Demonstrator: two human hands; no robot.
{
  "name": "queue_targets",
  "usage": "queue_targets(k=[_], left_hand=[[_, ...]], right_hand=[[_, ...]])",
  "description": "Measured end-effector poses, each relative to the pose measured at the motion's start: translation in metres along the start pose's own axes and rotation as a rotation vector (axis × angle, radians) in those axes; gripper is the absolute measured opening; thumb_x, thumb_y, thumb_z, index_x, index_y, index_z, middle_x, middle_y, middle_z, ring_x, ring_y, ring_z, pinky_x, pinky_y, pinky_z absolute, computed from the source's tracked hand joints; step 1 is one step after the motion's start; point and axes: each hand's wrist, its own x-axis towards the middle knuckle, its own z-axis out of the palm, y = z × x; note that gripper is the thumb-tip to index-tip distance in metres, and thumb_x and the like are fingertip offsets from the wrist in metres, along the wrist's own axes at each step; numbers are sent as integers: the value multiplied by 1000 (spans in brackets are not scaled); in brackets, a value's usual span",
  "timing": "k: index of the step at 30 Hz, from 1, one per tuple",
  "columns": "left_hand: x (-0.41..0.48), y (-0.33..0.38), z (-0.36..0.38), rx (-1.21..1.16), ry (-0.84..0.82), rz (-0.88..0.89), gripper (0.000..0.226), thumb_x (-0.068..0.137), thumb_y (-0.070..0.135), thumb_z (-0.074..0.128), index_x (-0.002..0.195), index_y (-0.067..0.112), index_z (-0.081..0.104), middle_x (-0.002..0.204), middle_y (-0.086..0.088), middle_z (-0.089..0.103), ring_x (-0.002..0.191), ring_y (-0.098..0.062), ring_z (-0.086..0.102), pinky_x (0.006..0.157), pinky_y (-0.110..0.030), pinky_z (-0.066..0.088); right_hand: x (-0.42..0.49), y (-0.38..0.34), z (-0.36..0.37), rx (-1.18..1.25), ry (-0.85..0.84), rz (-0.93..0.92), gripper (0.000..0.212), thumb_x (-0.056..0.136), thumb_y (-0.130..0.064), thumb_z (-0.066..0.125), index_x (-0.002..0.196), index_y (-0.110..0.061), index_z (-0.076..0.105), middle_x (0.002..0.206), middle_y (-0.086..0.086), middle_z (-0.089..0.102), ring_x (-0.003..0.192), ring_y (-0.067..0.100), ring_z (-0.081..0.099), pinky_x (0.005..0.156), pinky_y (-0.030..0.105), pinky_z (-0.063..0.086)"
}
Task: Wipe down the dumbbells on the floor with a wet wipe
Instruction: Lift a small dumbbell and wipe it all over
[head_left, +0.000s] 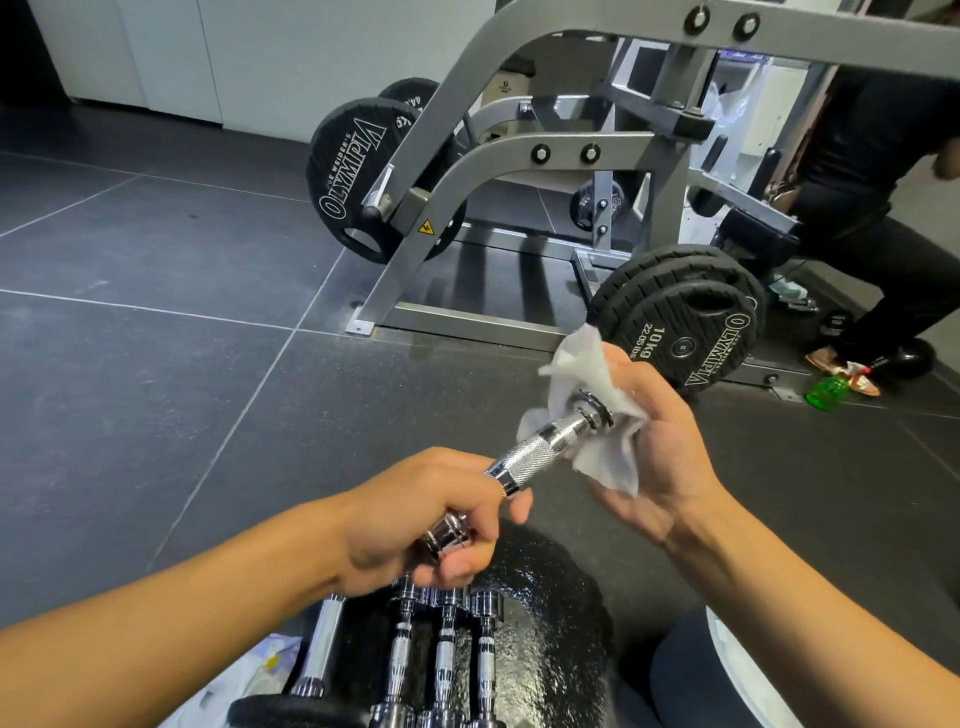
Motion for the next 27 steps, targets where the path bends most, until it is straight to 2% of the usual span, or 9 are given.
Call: queue_targets(k=[2,6,9,12,15,17,19,23,27], left_hand=[[2,-2,4,-148,-76,-37,23,72,6,50,95,7,54,45,-8,41,32,-15,29,45,-31,18],[5,0,9,-155,-121,-74,24,73,7,48,96,6,55,45,-9,41,33,-14,30,50,-34,18],[6,4,14,182,52,-46,29,76,8,49,102,5,61,49,-11,46,37,-18,35,45,-32,24],[5,6,25,725,311,65,7,80,22,53,87,23,55,54,0,53,45,-17,43,48,-35,39],[10,4,32,1425,536,19,16,89,31,49,89,25,34,64,1,43,60,-28,42,55,-41,31],[13,3,35,1556,554,42,18,90,30,48,94,22,32,66,0,40,63,-32,42,57,-39,31],[13,5,35,1296,440,22,15,86,27,52,88,16,41,62,-1,49,58,-30,48,54,-40,38],[7,9,18,114,-124,-164,16,74,10,49,88,5,57,45,-8,48,39,-19,33,50,-33,26],[7,2,12,-145,-439,-126,28,75,5,42,97,2,59,44,-7,48,39,-16,28,54,-35,24]], right_hand=[[1,1,6,48,60,-25,10,81,-13,61,88,-6,64,80,10,62,70,20,58,80,41,58],[2,-1,15,226,196,2,22,86,-28,66,85,-7,64,63,6,60,55,17,62,58,30,60],[7,-3,22,220,300,-28,29,90,-28,61,65,-15,54,49,-3,40,39,9,39,37,20,39],[10,-5,29,164,419,-111,39,90,-21,52,52,-18,46,50,-4,32,37,8,26,36,21,26],[10,-1,29,158,568,-142,46,86,-15,51,41,-18,46,48,-1,32,37,11,24,40,21,24],[9,2,26,154,632,-143,47,85,-15,51,38,-17,47,48,0,33,37,12,25,40,20,25],[8,3,20,205,579,-103,42,86,-21,52,45,-17,46,48,-1,33,36,11,26,37,19,25],[7,1,10,313,124,-15,43,91,-35,48,52,-19,38,43,-5,25,32,9,25,33,20,24],[5,-10,15,295,-224,-6,52,98,-37,38,49,-19,37,44,-2,25,33,13,23,37,21,26]])
